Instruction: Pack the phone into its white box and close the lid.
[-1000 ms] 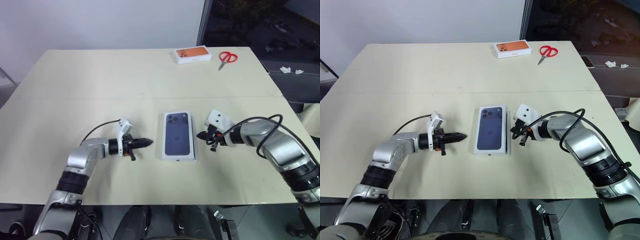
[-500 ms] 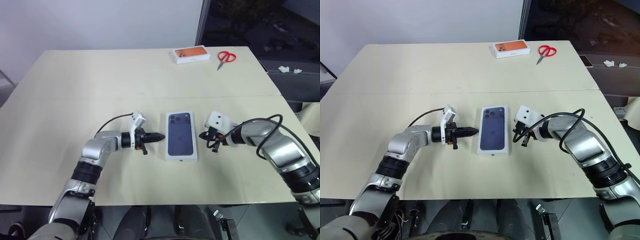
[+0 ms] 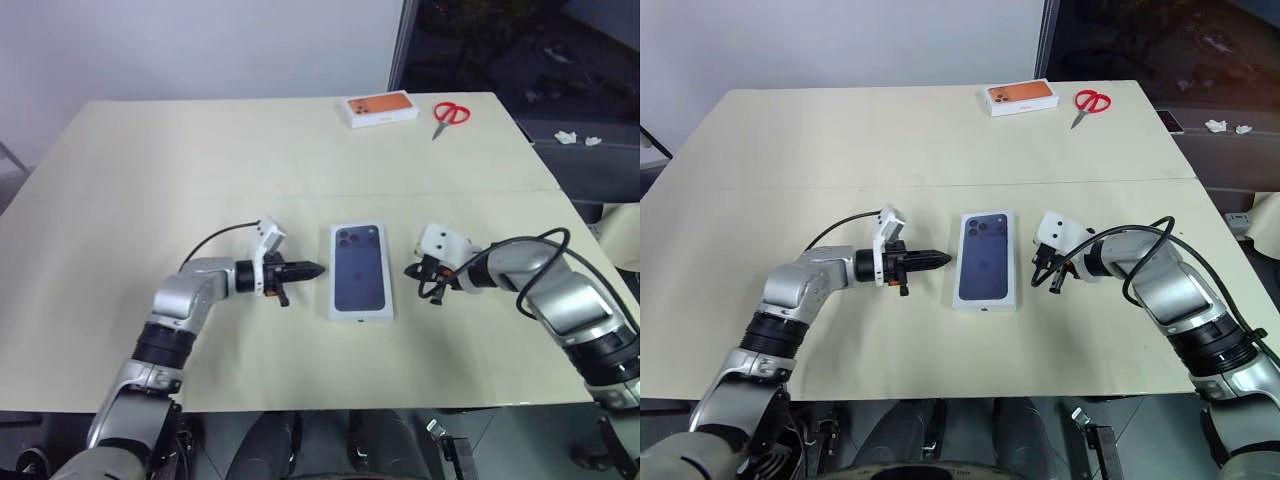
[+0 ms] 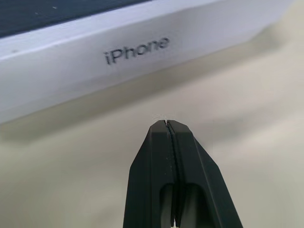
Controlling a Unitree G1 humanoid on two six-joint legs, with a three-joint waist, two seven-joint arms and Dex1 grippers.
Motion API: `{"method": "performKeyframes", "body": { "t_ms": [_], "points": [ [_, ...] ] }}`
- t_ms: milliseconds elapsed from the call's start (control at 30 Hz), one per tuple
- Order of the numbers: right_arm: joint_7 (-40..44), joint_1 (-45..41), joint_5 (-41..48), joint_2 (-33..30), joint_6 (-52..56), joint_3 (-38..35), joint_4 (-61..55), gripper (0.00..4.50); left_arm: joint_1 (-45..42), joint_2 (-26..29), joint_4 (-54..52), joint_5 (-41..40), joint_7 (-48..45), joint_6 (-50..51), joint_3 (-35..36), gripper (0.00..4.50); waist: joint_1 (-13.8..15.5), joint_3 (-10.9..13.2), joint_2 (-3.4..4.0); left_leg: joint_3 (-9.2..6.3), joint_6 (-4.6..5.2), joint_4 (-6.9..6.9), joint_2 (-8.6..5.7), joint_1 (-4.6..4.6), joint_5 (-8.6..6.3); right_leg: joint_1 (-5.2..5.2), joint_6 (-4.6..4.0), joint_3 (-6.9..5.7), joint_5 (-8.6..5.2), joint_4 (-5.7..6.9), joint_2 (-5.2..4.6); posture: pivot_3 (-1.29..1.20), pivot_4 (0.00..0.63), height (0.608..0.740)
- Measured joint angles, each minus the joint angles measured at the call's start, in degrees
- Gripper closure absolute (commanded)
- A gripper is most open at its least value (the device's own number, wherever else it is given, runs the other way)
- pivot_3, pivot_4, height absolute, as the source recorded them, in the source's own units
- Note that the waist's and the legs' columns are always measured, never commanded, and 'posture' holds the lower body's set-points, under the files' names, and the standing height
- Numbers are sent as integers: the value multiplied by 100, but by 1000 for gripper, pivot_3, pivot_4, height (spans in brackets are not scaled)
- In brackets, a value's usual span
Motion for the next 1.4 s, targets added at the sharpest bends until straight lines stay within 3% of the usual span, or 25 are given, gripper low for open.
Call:
{"method": "performKeyframes", "body": {
  "t_ms": [367,900,1400],
  "points": [
    [32,-143,-70,220,32,-10,-12,4473,-302,-763,820,181,107,-291,28,4500,9,1,-3,0,1,6,-8,-1,0,3,0,0,0,2,-7,0,150,740],
    [-24,-45,-62,276,263,-10,-217,4473,-449,-1018,194,5,258,-24,119,4500,14,1,-3,0,1,7,-8,-2,0,3,0,0,0,2,-7,0,150,740],
    [178,-243,9,90,408,-183,-359,4473,-153,-546,150,131,236,-53,73,4500,16,1,-3,0,0,6,-6,-1,0,2,0,0,0,3,-5,0,150,740]
  ]
}}
